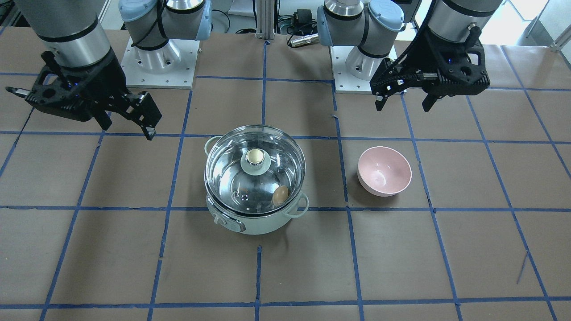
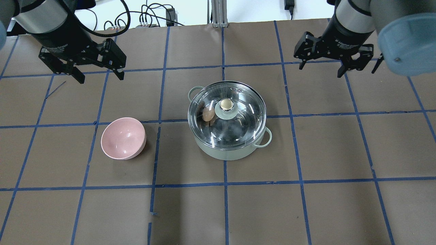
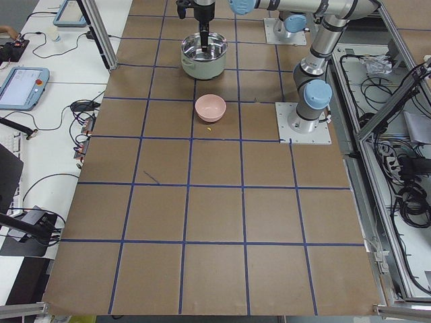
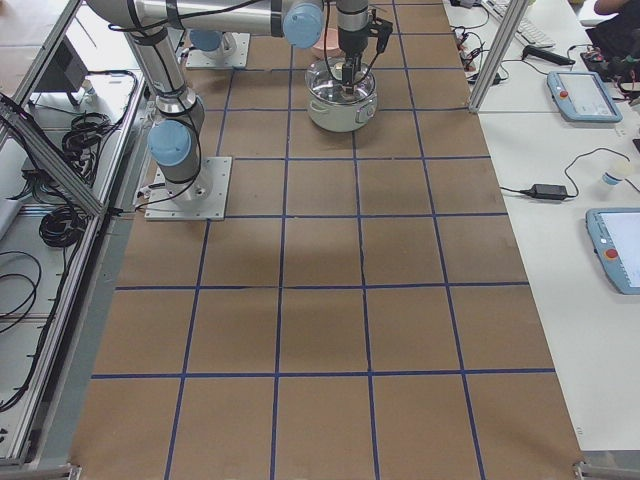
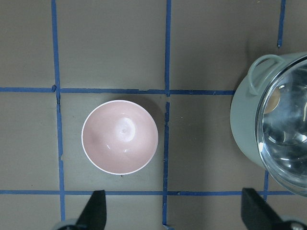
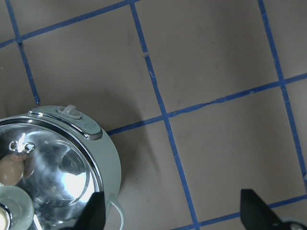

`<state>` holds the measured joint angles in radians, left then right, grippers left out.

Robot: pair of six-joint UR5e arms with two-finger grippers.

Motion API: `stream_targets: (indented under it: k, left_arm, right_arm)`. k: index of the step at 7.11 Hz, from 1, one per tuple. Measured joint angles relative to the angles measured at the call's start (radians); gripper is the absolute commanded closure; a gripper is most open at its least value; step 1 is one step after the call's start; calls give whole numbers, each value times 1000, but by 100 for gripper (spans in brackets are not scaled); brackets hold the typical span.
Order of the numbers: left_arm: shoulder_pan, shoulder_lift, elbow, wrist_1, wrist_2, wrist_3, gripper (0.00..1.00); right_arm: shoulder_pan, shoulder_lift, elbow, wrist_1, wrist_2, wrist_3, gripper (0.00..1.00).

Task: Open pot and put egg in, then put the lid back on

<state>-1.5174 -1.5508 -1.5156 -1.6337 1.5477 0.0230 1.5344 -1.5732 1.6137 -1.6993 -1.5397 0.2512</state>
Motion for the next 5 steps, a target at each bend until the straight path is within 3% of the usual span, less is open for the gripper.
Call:
stream_targets:
  k: [5]
  left_arm:
    - [-3,0,-1,1,0,-2,0]
  right_arm:
    - [-12,-15,-20,70,-84,-16,0]
